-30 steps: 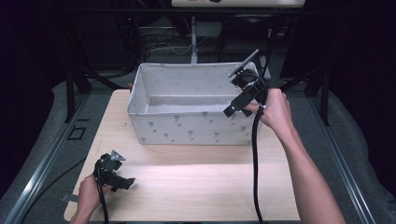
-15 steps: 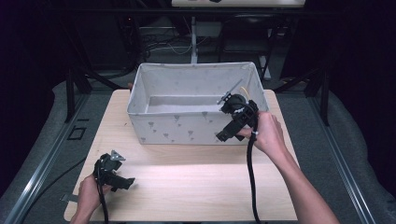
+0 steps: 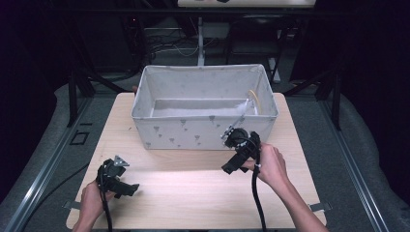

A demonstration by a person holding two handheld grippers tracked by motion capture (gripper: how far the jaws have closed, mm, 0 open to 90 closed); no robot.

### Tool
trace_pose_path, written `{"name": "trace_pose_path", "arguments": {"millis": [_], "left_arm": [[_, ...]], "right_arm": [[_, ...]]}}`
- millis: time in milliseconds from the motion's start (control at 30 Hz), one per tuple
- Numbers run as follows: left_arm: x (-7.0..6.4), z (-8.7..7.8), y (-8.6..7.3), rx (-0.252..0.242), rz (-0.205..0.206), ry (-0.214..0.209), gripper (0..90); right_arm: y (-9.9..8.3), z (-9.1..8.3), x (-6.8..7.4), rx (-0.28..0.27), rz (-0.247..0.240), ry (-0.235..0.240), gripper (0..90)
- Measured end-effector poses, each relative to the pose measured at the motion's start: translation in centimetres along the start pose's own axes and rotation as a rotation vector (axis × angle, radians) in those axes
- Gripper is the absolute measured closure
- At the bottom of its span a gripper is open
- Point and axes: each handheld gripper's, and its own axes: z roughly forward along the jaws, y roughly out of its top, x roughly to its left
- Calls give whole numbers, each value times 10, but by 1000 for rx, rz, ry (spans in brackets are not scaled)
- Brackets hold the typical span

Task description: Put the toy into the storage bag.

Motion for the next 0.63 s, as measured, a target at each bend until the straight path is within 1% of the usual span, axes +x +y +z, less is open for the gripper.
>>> {"name": "trace_pose_path", "arguments": {"millis": [100, 167, 233, 267, 300, 367, 433, 467, 567, 633], "left_arm": [[0, 0, 0, -2, 0, -3, 27], [-1, 0, 0, -2, 1, -3, 28], [-1, 0, 0, -4, 2, -4, 28], [-1, 1, 1, -5, 4, -6, 28], [-2, 1, 1, -2, 7, -3, 28], [-3, 1, 2, -8, 12, -2, 29], [-4, 1, 2, -14, 15, 0, 29], [-5, 1, 2, -16, 16, 0, 29], [-5, 2, 2, -19, 19, -4, 28], [-7, 2, 2, -29, 24, 3, 28]], "right_arm": [[-8, 12, 3, 9, 3, 7, 0], [-14, 20, 5, 4, 13, 17, 1], [-16, 23, 5, 11, 6, 9, 3], [-19, 26, 6, 3, 8, 11, 6], [-22, 34, 6, 22, 5, 20, 9], [-24, 39, 7, 40, -10, 23, 13], [-26, 45, 8, 37, -14, 26, 21], [-26, 48, 8, 49, -19, 26, 19], [-28, 53, 8, 58, -25, 23, 24], [-32, 58, 7, 69, -38, 23, 46]]}}
